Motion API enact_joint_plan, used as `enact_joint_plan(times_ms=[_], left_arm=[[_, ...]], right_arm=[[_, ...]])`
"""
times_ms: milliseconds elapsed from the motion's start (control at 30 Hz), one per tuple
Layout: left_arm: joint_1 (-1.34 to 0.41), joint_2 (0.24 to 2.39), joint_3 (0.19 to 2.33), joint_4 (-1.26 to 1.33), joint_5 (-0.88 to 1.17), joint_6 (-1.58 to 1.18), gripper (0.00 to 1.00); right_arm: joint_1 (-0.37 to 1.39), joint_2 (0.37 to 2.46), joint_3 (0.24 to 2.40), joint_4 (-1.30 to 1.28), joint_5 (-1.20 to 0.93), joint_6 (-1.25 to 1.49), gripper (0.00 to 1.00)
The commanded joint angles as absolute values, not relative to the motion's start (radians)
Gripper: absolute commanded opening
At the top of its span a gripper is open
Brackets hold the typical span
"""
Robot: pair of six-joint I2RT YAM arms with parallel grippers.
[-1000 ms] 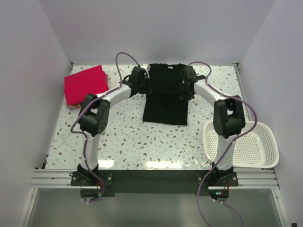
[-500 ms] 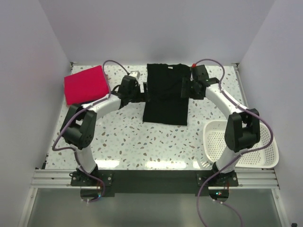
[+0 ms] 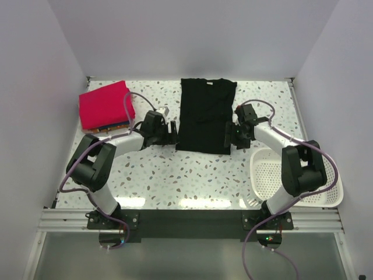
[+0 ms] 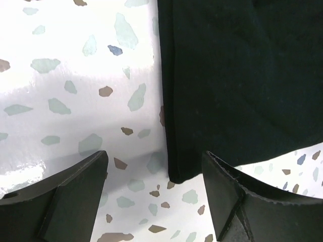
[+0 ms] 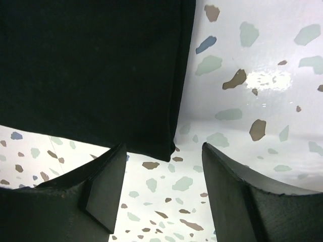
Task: Fold and stack the t-shirts
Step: Fold the tshirt
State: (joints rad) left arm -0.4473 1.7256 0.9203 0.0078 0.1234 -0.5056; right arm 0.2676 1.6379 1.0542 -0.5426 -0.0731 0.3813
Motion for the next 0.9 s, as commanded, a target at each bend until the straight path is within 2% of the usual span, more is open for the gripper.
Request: enact_joint_plan(times_ms=[0,167,533,600,867], left_arm=[[-0.459,1.672,0.907,0.081,0.133,-0.517,0.78],[-0.472,1.675,0.899,0.077,0.137,-0.517,0.74],[-0.509,1.663,0.864,0.074,0.106,-0.543,0.71],[-0.511,1.666,0.861,0.075,0.107,-0.548,0.67],[-0.525,1.683,0.853,0.081,0.107,-0.551,0.52]], right_arm=[[0.268,1.604,1.02,-0.47,-0.12,0.408,0.64],[0.27,1.631,0.983,-0.448,-0.137,0.414,0.58],[0.27,1.671,0.922,-0.41,-0.153,0.425,0.53],[0.27,1.677,0.916,-0.403,-0.16,0.429,0.52],[0.27,1.7,0.917,-0.391,-0.17,0.433,0.33]])
